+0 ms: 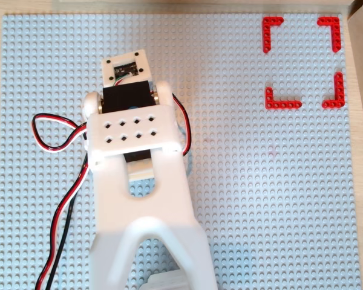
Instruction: Grab the Lego and store it in red box
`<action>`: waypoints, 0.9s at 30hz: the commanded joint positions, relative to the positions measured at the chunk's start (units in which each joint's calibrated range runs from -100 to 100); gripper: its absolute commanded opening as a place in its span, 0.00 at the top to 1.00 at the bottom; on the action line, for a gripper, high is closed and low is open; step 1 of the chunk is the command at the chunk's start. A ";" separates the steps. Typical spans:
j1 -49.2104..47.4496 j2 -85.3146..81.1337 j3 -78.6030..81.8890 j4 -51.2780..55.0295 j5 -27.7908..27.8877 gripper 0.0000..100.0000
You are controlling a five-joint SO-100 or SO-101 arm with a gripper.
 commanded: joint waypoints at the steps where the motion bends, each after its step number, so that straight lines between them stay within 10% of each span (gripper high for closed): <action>1: 0.19 -1.01 -2.38 -0.31 -0.15 0.94; 27: 16.34 -35.17 -17.11 16.53 0.27 0.94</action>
